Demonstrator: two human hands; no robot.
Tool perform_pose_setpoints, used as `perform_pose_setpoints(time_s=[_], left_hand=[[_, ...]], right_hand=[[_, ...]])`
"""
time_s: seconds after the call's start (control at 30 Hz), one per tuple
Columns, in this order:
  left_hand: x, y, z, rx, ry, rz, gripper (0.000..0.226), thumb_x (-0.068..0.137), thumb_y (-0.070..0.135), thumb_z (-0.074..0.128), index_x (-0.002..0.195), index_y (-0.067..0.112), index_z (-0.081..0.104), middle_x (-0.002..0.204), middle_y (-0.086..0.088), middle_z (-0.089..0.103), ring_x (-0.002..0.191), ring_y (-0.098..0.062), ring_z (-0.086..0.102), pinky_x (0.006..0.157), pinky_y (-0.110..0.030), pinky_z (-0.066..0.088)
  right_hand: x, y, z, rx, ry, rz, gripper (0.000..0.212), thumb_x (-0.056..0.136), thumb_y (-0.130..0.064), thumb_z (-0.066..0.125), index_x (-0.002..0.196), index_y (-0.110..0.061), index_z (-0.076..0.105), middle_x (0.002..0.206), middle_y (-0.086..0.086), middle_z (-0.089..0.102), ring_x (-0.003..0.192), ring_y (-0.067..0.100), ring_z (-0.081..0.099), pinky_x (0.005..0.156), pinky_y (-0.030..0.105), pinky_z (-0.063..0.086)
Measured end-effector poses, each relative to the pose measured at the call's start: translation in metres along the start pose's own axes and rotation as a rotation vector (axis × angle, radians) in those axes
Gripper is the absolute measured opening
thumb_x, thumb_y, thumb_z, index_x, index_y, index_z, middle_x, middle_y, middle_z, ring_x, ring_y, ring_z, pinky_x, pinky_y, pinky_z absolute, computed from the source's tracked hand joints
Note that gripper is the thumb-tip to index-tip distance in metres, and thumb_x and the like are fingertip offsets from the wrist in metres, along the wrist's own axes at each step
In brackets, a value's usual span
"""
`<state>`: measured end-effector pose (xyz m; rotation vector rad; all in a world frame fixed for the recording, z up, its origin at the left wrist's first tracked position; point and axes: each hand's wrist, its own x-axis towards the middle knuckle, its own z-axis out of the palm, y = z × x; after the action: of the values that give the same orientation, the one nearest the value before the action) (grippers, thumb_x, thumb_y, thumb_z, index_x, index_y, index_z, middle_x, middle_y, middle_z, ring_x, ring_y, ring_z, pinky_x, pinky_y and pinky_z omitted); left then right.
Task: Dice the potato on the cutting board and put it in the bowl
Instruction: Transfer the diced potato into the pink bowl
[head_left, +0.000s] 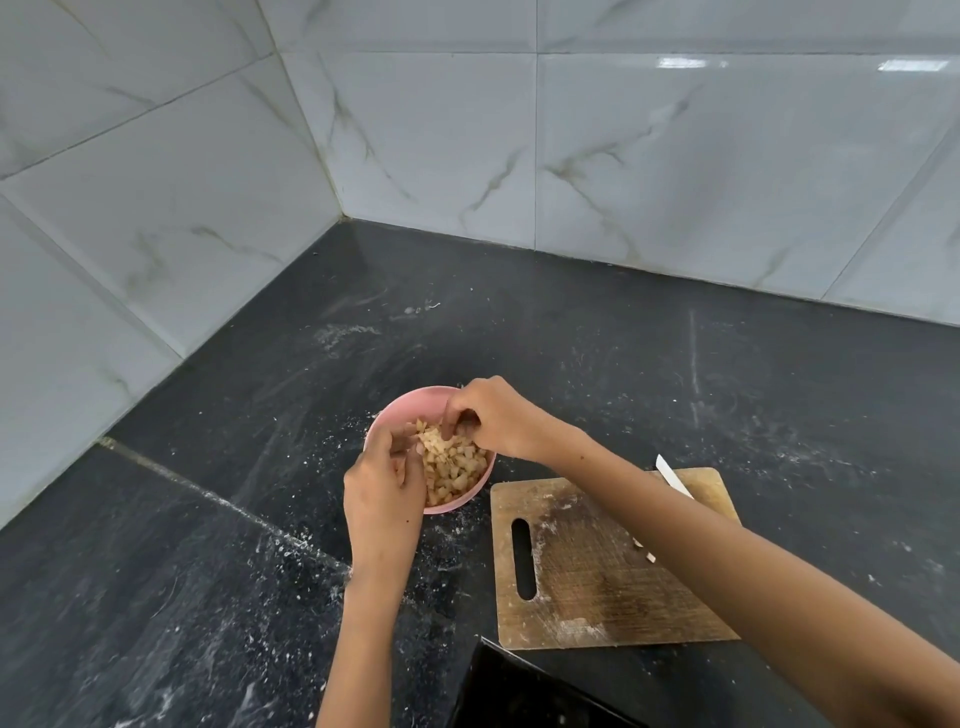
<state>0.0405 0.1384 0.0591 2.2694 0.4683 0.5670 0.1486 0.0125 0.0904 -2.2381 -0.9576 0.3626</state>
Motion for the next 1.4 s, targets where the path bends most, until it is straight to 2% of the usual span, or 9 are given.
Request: perform_pose_setpoints(time_s=[0.1, 0.27, 0.5, 0.73, 0.87, 1.07, 1.13, 1.23, 1.4], left_hand=[[-0.002, -0.001, -0.001, 0.01, -0.006, -0.01, 0.023, 0.089, 0.003, 0.061, 0.111, 0.01, 0.064, 0.098, 0.001, 0.071, 0.088, -0.017, 0.066, 0.077, -0.033, 0.053], [-0.008, 0.005, -0.001, 0.041, 0.003, 0.059, 0.024, 0.087, -0.001, 0.062, 0.108, 0.011, 0.065, 0.104, 0.0, 0.067, 0.089, -0.016, 0.063, 0.074, -0.027, 0.046], [-0.039, 0.027, 0.025, 0.021, -0.102, 0.26, 0.02, 0.087, 0.002, 0.066, 0.103, 0.013, 0.066, 0.111, 0.003, 0.065, 0.108, -0.018, 0.054, 0.092, -0.026, 0.04], [-0.074, 0.051, 0.071, -0.052, -0.372, 0.335, 0.02, 0.09, 0.012, 0.064, 0.107, 0.022, 0.068, 0.112, 0.015, 0.059, 0.108, 0.003, 0.046, 0.097, -0.007, 0.028], [-0.083, 0.052, 0.089, -0.036, -0.456, 0.363, 0.022, 0.09, 0.011, 0.062, 0.108, 0.023, 0.068, 0.111, 0.014, 0.059, 0.109, 0.003, 0.046, 0.097, -0.013, 0.033], [-0.083, 0.048, 0.089, -0.029, -0.46, 0.333, 0.023, 0.09, 0.009, 0.063, 0.107, 0.023, 0.069, 0.11, 0.016, 0.059, 0.107, 0.006, 0.043, 0.096, -0.002, 0.024], [-0.082, 0.046, 0.089, -0.029, -0.459, 0.313, 0.022, 0.09, 0.009, 0.062, 0.107, 0.022, 0.069, 0.11, 0.015, 0.06, 0.109, 0.003, 0.046, 0.097, -0.006, 0.027], [-0.08, 0.042, 0.089, -0.032, -0.442, 0.287, 0.022, 0.089, 0.008, 0.064, 0.106, 0.021, 0.07, 0.109, 0.012, 0.062, 0.108, -0.002, 0.05, 0.096, -0.01, 0.03], [-0.08, 0.041, 0.085, -0.037, -0.427, 0.266, 0.021, 0.09, 0.01, 0.063, 0.107, 0.021, 0.07, 0.11, 0.012, 0.062, 0.108, -0.003, 0.051, 0.096, -0.02, 0.038]], right_hand=[[-0.004, 0.0, -0.008, 0.078, -0.096, 0.063, 0.039, 0.083, 0.017, 0.045, 0.106, -0.001, 0.071, 0.109, 0.011, 0.07, 0.1, 0.018, 0.066, 0.087, 0.013, 0.048], [-0.032, 0.009, -0.026, 0.6, 0.055, 0.319, 0.02, 0.092, 0.008, 0.05, 0.1, 0.002, 0.068, 0.097, 0.013, 0.071, 0.086, 0.016, 0.071, 0.077, 0.026, 0.058], [-0.153, 0.059, -0.045, -0.014, 0.092, 0.567, 0.019, 0.073, -0.013, 0.081, 0.075, -0.025, 0.067, 0.075, -0.013, 0.065, 0.072, -0.002, 0.058, 0.068, 0.005, 0.045], [-0.197, 0.086, -0.004, 0.059, 0.067, 0.847, 0.046, 0.056, -0.017, 0.091, 0.083, -0.019, 0.053, 0.069, -0.007, 0.059, 0.066, 0.007, 0.055, 0.061, 0.018, 0.045], [-0.175, 0.088, 0.006, 0.102, 0.236, 0.723, 0.034, 0.063, -0.009, 0.087, 0.081, -0.011, 0.059, 0.073, -0.004, 0.061, 0.063, 0.005, 0.054, 0.058, 0.013, 0.044], [-0.199, 0.084, 0.028, -0.049, 0.522, 0.518, 0.031, 0.074, -0.005, 0.077, 0.101, -0.014, 0.065, 0.105, -0.005, 0.064, 0.097, 0.009, 0.061, 0.091, 0.023, 0.047], [-0.205, 0.077, 0.045, -0.097, 0.385, 0.518, 0.053, 0.089, -0.022, 0.065, 0.138, -0.017, 0.044, 0.145, -0.009, 0.036, 0.136, 0.007, 0.033, 0.112, 0.016, 0.022], [-0.195, 0.076, 0.072, -0.141, 0.268, 0.452, 0.06, 0.1, -0.03, 0.038, 0.151, -0.015, 0.009, 0.154, -0.008, -0.001, 0.144, 0.005, -0.005, 0.12, 0.026, 0.001], [-0.208, 0.086, 0.072, -0.316, 0.384, 0.247, 0.039, 0.087, -0.01, 0.061, 0.126, -0.013, 0.059, 0.135, 0.002, 0.053, 0.128, 0.013, 0.044, 0.103, 0.024, 0.042]])
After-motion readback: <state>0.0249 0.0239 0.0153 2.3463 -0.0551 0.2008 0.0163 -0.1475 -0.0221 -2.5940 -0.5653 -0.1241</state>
